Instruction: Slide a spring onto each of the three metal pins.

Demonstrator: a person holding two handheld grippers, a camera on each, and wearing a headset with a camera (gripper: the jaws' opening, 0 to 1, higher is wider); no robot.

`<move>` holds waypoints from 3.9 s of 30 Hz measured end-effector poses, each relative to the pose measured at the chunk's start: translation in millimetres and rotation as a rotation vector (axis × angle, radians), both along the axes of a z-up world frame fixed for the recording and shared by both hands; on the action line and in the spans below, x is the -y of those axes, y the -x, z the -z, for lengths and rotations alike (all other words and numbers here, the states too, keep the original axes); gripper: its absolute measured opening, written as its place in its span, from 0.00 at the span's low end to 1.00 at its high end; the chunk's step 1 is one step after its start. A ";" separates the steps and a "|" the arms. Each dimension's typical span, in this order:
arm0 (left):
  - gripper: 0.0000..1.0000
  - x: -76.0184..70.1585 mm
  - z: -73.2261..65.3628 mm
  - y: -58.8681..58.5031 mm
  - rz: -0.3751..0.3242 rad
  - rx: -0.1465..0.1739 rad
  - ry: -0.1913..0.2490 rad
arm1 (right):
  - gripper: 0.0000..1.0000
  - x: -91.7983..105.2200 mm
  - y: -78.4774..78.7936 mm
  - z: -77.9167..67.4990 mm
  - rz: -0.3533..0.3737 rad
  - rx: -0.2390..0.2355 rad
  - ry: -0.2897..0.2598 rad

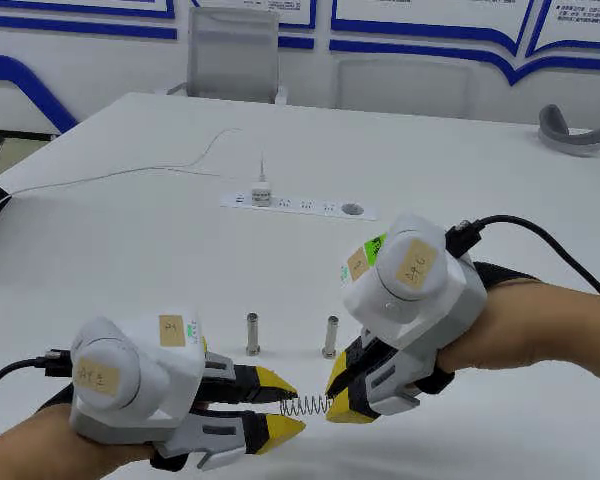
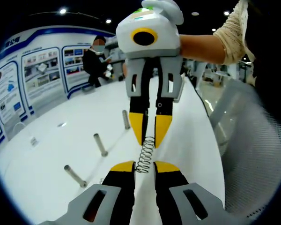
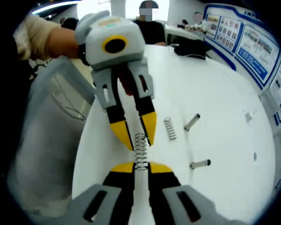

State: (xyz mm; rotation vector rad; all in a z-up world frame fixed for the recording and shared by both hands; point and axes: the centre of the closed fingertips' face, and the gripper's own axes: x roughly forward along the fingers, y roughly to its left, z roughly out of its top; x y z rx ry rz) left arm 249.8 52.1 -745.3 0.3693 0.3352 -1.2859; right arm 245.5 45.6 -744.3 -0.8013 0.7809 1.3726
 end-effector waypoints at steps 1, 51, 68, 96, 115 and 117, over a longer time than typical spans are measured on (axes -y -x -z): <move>0.15 -0.1 0.1 -0.1 0.001 0.002 0.000 | 0.12 -0.2 0.3 -0.5 -0.002 0.001 0.000; 0.11 1.1 -3.7 0.9 -0.003 0.000 0.028 | 0.14 -36.4 5.3 -35.4 -0.052 0.064 -0.076; 0.11 3.6 -8.9 1.9 0.009 0.020 0.028 | 0.13 -37.1 5.3 -26.2 -0.040 0.035 -0.057; 0.29 -16.0 -9.0 -10.3 -0.082 -0.031 0.056 | 0.12 -23.2 -12.5 -36.1 0.012 0.068 -0.063; 0.39 -35.5 -8.5 -21.3 -0.171 -0.048 0.076 | 0.12 -5.0 -33.2 -44.5 0.072 0.083 -0.064; 0.40 -37.3 -8.1 -22.0 -0.178 -0.050 0.079 | 0.12 -3.0 -36.4 -46.0 0.080 0.084 -0.064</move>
